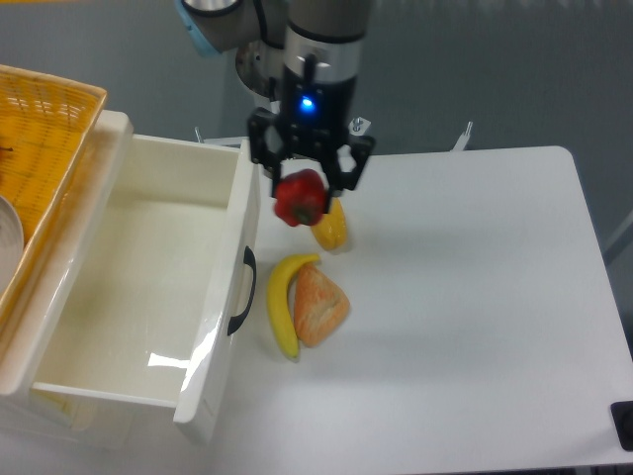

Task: Place the red pepper in the upper white drawer
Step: 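Carry the red pepper over the open white drawer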

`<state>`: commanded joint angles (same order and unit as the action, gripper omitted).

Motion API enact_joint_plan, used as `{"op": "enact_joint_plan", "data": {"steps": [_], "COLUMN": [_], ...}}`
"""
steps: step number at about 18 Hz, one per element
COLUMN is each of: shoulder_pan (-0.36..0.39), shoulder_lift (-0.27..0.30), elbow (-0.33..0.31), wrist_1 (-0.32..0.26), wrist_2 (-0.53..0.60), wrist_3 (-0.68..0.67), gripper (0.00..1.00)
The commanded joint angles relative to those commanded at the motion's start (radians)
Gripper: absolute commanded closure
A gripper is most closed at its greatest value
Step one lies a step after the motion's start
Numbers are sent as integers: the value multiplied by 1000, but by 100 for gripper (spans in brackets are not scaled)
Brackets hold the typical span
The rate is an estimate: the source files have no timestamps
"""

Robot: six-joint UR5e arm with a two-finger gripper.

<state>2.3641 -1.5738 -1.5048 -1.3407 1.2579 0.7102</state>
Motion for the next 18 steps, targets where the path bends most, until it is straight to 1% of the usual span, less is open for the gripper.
{"op": "enact_joint_plan", "data": {"steps": [2, 4, 7, 12, 15, 18], "shoulder_pan": [-32, -71, -95, -134, -158, -167], "shoulder_lift": [-9, -20, -52, -78, -92, -121], "elbow": [0, 0, 0, 0, 0, 0], "wrist_1": [3, 0, -3, -3, -3, 0], "wrist_2": [-2, -2, -2, -3, -11, -11], "wrist_3": [26, 104, 207, 281, 287, 311], "gripper": [100, 100, 100, 100, 100, 100]}}
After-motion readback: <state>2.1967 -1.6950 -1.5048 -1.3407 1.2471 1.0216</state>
